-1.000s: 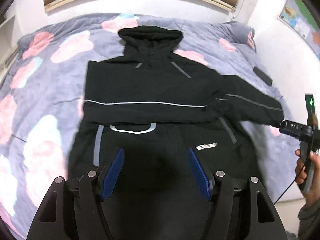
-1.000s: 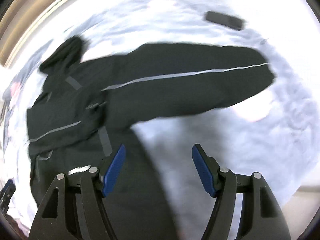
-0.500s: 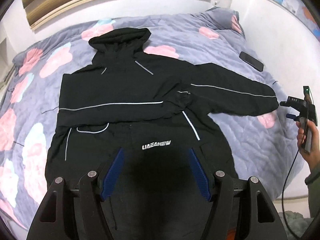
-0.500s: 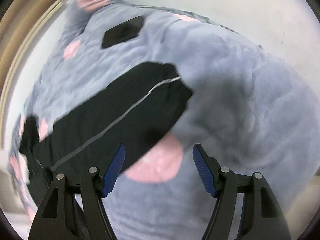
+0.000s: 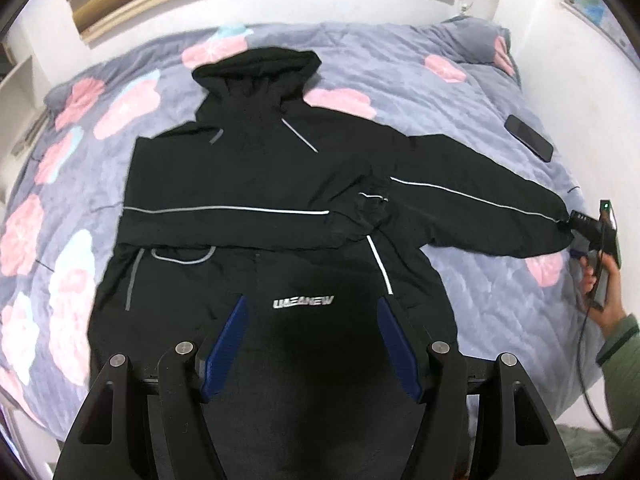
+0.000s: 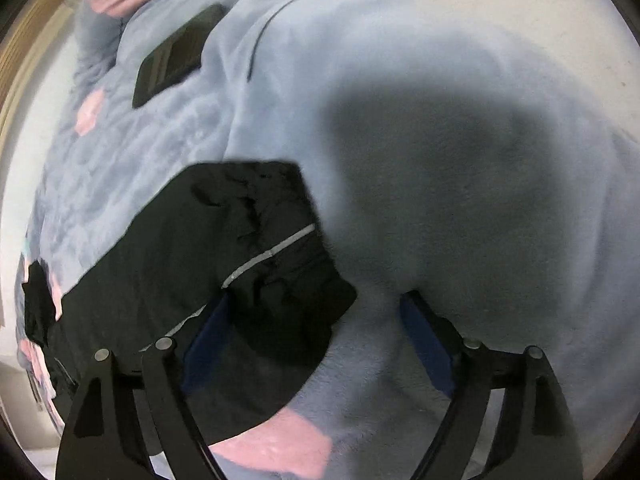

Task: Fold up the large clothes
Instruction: 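Open the left tool and grasp the other sleeve cuff with the right tool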

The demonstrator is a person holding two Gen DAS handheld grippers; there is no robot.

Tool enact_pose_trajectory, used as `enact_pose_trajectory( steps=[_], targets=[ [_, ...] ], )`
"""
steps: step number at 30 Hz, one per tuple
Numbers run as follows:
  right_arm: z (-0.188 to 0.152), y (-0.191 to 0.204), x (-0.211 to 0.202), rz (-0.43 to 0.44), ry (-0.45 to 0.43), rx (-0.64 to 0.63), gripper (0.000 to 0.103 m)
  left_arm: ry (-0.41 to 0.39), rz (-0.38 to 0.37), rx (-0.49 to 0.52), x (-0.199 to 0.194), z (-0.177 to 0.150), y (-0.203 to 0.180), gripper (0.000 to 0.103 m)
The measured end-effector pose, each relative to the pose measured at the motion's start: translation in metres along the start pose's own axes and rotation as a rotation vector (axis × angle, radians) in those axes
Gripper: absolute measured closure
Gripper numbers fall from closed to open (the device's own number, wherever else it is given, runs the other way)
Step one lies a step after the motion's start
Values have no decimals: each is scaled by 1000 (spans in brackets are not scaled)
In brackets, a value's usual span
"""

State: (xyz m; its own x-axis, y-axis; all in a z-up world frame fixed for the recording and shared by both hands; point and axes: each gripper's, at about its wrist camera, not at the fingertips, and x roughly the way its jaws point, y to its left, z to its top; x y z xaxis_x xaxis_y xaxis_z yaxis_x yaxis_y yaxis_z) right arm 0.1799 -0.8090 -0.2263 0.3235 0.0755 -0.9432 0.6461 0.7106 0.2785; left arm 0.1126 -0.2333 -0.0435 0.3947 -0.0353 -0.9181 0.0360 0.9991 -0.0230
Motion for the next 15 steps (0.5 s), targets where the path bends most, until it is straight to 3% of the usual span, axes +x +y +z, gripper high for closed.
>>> enact_pose_trajectory(
  steps=[1, 2, 5, 9, 11, 14, 15],
  targets=[
    [-2, 4, -3, 13, -1, -21, 28, 10, -2, 4, 5, 3, -4, 35],
    [-3, 8, -8, 50, -1, -38, 59, 19, -3, 12, 9, 7, -10, 35],
    [-5, 19, -44, 91, -68, -82, 74, 30, -12, 52, 17, 15, -32, 35],
    [-8, 24, -83, 93, -181, -126, 77, 16, -18, 133, 22, 27, -63, 35],
    [-7, 27, -66, 42, -149, -138, 78, 9, -25, 151, 24, 32, -74, 35],
    [-16, 28, -2, -93, 23, -160, 77, 10, -54, 149, 28, 36, -80, 35],
    [-19, 31, 5, -111, 29, -178, 78, 10, -58, 150, 28, 36, -80, 35]
  ],
)
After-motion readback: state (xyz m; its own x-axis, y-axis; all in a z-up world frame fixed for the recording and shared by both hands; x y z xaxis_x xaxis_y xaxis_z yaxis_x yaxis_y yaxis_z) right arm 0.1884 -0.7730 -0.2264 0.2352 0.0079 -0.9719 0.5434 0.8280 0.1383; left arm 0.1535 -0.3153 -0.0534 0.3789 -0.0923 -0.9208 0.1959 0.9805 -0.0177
